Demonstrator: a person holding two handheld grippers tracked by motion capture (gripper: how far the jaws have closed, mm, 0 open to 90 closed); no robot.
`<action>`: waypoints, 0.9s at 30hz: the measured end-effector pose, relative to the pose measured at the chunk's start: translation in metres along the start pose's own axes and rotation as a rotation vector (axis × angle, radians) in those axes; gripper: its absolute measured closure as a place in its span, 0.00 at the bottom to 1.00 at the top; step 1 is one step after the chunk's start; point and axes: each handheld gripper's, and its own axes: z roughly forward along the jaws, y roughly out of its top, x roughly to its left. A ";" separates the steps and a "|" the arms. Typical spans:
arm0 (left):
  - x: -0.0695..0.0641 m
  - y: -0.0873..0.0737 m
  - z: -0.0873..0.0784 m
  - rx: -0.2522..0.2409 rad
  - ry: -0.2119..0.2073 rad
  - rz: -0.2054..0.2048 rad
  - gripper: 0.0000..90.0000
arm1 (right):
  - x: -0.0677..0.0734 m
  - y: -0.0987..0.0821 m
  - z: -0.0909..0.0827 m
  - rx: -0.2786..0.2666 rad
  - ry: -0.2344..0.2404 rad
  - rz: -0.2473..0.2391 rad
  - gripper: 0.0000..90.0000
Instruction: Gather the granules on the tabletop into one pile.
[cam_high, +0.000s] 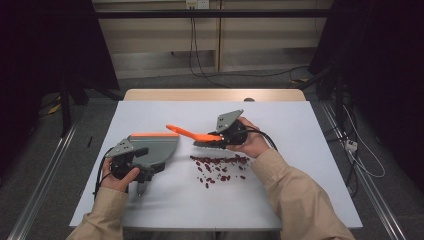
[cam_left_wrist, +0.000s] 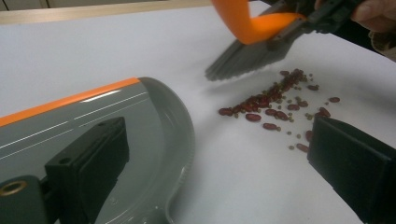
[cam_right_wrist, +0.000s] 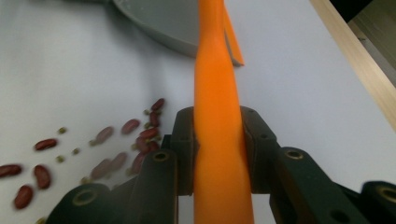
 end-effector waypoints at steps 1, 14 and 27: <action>0.000 0.000 0.000 0.006 0.001 0.003 0.06 | -0.002 0.001 0.004 -0.002 -0.008 0.003 0.78; -0.001 0.000 0.000 0.008 -0.002 0.008 0.06 | 0.021 0.005 0.021 0.025 0.091 -0.035 0.78; -0.002 0.000 0.004 0.016 -0.011 0.009 0.06 | 0.004 -0.027 -0.047 -0.045 -0.087 0.118 0.78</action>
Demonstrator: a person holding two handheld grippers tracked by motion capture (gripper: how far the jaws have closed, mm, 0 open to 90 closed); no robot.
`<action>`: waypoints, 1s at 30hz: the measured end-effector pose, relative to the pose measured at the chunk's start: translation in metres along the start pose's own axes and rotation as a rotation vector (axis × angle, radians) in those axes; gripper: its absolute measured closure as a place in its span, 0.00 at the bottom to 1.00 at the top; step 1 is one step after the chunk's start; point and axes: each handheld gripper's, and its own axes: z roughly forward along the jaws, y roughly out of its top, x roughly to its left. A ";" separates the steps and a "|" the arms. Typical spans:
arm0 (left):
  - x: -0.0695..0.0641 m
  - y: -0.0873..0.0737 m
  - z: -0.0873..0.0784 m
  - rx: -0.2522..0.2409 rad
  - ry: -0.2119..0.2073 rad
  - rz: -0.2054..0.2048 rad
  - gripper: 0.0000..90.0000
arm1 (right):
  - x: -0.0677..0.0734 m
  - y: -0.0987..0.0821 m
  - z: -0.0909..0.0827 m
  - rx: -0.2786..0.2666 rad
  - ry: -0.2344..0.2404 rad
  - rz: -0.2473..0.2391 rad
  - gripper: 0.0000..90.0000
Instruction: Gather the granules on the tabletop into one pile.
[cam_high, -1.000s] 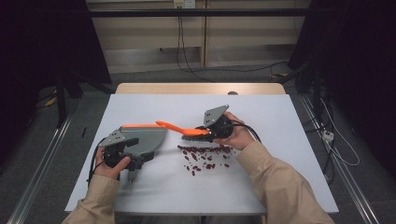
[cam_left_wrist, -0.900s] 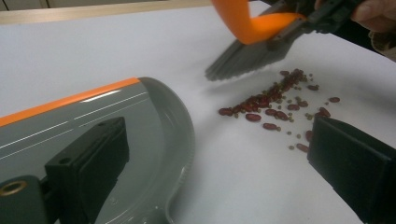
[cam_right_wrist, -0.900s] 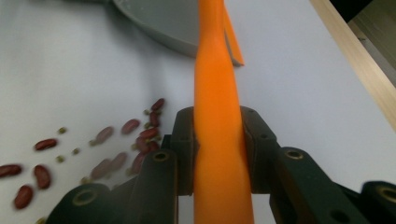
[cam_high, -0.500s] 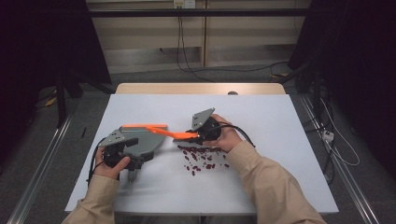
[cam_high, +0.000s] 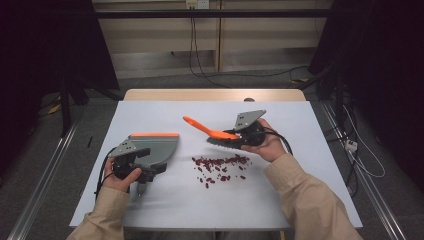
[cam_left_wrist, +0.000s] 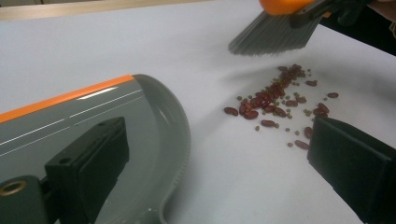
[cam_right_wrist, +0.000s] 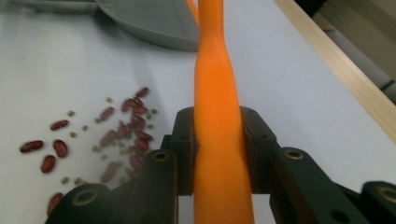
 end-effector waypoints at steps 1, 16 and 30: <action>0.000 0.000 0.000 0.000 -0.001 0.002 0.06 | -0.002 -0.004 -0.004 0.007 -0.017 0.009 0.78; -0.001 0.001 0.000 0.000 -0.006 0.010 0.06 | 0.003 -0.048 -0.016 0.058 -0.101 0.090 0.78; -0.003 0.001 0.002 -0.003 -0.008 0.009 0.06 | 0.021 -0.043 -0.014 0.031 -0.036 0.099 0.78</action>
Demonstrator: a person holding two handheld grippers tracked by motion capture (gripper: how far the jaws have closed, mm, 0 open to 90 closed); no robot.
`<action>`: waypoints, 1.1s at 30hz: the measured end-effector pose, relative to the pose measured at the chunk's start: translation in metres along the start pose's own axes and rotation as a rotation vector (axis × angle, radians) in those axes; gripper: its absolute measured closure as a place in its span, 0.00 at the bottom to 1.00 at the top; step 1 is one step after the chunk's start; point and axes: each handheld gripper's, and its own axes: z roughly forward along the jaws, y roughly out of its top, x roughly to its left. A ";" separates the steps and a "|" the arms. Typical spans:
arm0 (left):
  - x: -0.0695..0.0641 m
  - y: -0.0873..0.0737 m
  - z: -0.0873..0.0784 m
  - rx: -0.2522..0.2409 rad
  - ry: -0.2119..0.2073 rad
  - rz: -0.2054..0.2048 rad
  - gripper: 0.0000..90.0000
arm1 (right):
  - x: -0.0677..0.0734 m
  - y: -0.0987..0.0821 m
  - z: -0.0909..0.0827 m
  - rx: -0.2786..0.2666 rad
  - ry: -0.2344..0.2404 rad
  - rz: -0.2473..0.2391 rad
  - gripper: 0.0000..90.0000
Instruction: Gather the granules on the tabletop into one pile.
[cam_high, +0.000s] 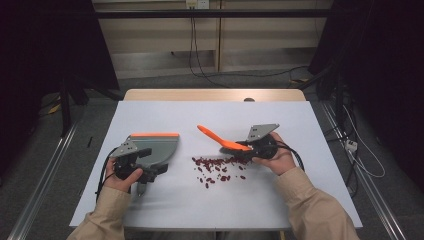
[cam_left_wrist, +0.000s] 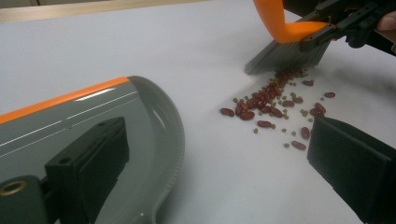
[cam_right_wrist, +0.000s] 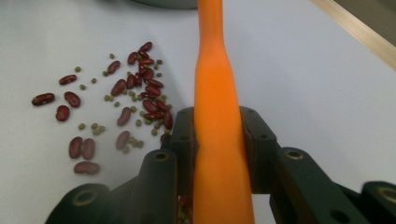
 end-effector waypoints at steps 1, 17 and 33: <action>0.000 0.000 0.000 0.000 0.000 0.000 0.06 | 0.002 0.001 0.000 0.005 -0.007 -0.012 0.78; -0.001 0.000 -0.003 -0.002 0.009 0.004 0.06 | 0.034 0.042 -0.003 -0.160 -0.024 0.212 0.78; 0.000 0.001 -0.006 -0.012 0.005 -0.005 0.06 | 0.089 0.064 0.050 -0.184 -0.055 0.450 0.79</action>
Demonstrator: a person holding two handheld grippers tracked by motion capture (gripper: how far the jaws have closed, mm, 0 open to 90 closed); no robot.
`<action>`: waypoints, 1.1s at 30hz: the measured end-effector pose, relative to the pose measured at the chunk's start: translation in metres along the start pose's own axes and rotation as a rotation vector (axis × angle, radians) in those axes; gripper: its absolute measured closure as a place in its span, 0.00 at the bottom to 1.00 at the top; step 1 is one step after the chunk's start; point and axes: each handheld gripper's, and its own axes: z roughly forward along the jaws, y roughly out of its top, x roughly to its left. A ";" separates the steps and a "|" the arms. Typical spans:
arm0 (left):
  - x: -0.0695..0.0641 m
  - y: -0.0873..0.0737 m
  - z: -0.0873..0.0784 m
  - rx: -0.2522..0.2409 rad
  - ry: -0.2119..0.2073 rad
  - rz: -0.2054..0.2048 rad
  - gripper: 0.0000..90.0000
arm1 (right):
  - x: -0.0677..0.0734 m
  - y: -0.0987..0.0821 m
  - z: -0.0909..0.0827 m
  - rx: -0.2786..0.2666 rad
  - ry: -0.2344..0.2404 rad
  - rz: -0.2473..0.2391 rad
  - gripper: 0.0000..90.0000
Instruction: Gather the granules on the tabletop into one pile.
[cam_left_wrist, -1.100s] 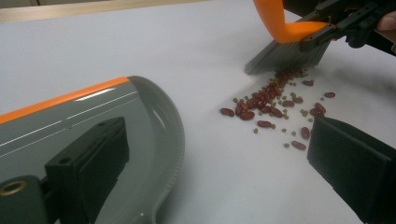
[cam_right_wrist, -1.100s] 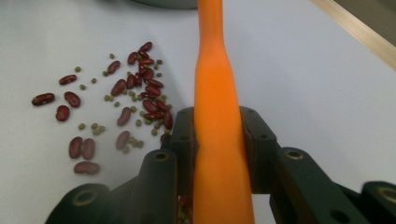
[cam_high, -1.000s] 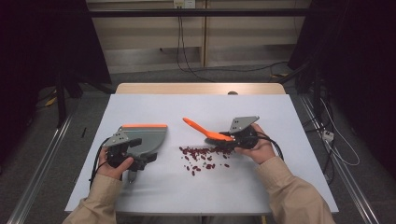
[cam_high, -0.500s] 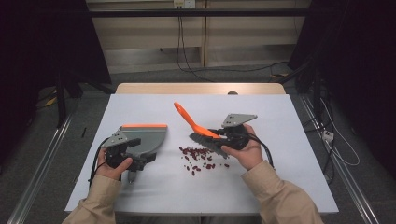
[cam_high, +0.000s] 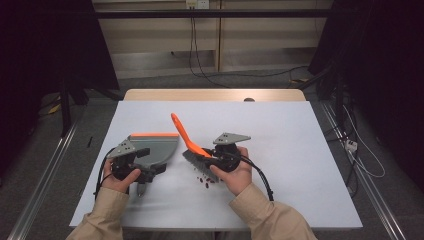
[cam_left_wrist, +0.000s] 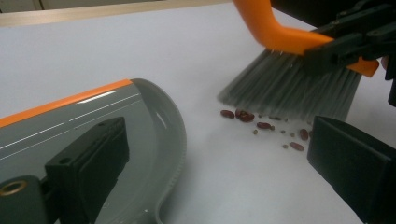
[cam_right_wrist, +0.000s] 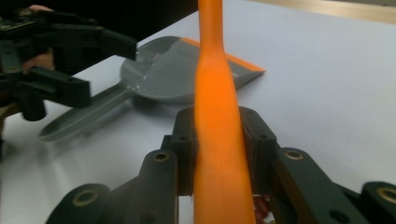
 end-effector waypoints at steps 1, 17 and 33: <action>0.000 0.000 0.000 0.000 0.000 0.001 0.06 | 0.002 -0.001 0.001 0.003 0.015 0.002 0.78; 0.002 -0.001 0.000 0.007 0.002 -0.002 0.06 | 0.008 -0.019 0.013 0.083 0.108 -0.011 0.79; 0.003 0.000 -0.001 0.002 0.005 0.000 0.06 | -0.010 -0.005 0.008 0.007 0.034 0.022 0.79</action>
